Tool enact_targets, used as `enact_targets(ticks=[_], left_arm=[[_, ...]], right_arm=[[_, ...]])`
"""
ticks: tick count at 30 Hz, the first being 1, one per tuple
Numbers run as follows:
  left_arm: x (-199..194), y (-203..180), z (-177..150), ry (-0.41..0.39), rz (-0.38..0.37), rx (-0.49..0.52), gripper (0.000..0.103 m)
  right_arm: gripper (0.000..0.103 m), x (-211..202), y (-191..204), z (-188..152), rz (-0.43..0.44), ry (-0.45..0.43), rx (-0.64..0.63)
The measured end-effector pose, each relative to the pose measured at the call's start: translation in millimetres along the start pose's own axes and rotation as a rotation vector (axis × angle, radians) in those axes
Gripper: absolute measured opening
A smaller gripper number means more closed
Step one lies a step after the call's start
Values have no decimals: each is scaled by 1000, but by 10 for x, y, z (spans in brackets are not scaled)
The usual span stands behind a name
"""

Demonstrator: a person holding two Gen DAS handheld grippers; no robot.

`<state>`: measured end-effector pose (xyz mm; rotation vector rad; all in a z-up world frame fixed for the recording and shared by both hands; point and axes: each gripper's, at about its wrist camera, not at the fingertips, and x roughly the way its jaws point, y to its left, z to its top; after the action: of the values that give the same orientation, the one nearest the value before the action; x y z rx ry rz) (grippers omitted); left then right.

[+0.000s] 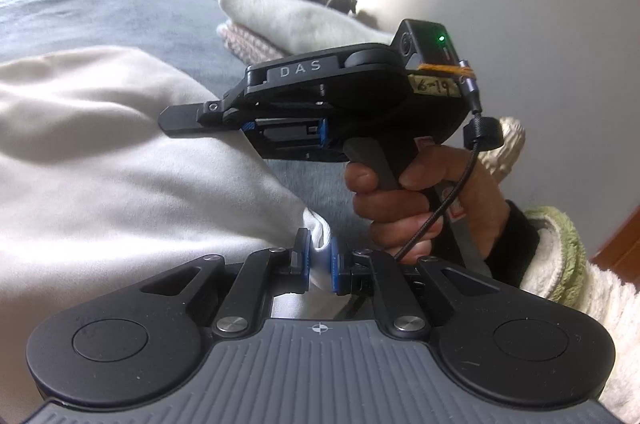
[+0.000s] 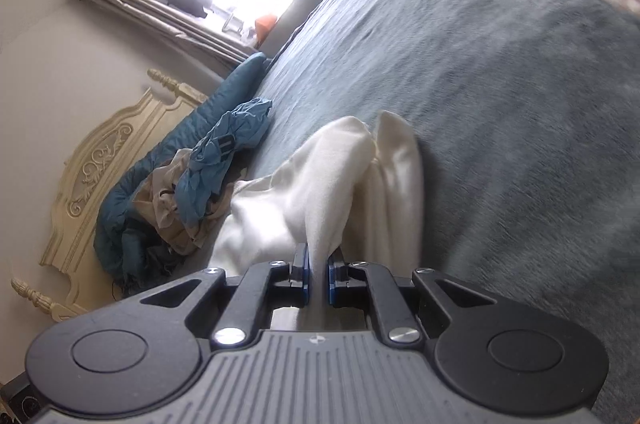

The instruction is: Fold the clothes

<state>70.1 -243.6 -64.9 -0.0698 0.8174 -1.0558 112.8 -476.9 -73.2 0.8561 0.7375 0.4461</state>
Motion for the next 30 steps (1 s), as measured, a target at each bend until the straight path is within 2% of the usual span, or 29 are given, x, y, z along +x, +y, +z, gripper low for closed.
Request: enact_targets(ticks=[4,7,11,16,18,23,30], left_arm=[[-75,-59,-87,33,-16,30,28],[-297,-171,-226,39,-28,100,37],[-659,-211,-430,30,26,171,41],[-1099,-92,-610,-34,149,152,42],[-1250,-58,-654,-75,213,140,42],[-1481,3,-764,-164,351,127,44],[-1598,164,-914,-211,478,106,47]], right_arm=[[10,-11,-140,-72,11,-13,47],[10,-5,-162,-81,31,-20,72],[13,-44,-166,-88,33,-23,93],[19,-201,-211,-156,30,-30,137],[26,-291,-218,-210,36,-32,148],[34,-455,-124,-410,18,-19,135],[34,-649,-29,-741,-28,-1,147]])
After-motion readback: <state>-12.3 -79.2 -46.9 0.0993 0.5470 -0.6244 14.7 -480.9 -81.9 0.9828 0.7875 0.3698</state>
